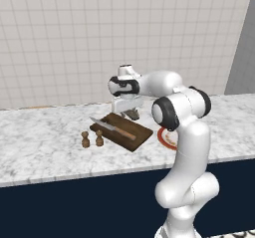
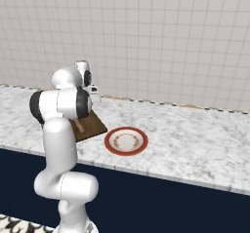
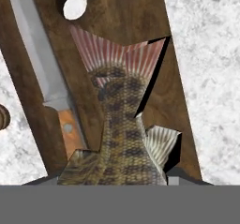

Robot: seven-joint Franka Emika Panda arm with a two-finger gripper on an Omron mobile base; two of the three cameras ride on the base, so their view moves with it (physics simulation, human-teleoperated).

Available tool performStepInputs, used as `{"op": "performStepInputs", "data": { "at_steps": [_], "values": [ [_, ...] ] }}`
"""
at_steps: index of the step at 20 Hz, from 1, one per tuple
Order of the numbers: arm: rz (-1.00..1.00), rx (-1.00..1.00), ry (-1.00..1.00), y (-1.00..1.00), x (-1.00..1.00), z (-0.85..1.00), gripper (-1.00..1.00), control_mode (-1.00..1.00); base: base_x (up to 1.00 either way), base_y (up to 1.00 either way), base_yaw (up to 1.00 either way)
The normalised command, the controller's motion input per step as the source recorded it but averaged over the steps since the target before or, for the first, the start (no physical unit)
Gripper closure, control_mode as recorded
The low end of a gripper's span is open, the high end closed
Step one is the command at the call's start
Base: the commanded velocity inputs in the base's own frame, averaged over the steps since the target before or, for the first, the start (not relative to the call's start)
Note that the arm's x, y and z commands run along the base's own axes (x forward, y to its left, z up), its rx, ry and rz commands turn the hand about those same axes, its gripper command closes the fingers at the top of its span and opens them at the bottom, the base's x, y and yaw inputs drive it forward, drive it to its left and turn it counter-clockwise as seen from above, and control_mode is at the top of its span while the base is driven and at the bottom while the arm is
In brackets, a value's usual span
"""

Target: Pick up the knife from the drawer and place it on the cutting board. Then place the meat from the plate to the cutting board.

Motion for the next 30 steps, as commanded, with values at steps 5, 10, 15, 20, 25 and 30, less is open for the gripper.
{"op": "performStepInputs", "data": {
  "at_steps": [5,10,15,20,25,30],
  "values": [
    [0.0,0.03,0.0,0.01,0.0,-0.47,1.0,-1.0,0.0,0.0,0.0],
    [0.0,0.0,0.0,0.02,0.0,-0.28,1.0,-1.0,0.0,0.0,0.0],
    [0.0,0.0,0.0,0.0,0.0,-0.27,-1.0,-1.0,0.0,0.0,0.0],
    [0.03,0.0,0.0,0.0,0.0,0.05,-1.0,-1.0,0.0,0.0,0.0],
    [0.03,0.0,-0.01,0.0,-0.02,0.42,-1.0,-1.0,0.0,0.0,0.0],
    [0.0,0.05,0.0,0.0,-0.02,0.48,-1.0,-1.0,0.0,0.0,0.0]
  ]
}}
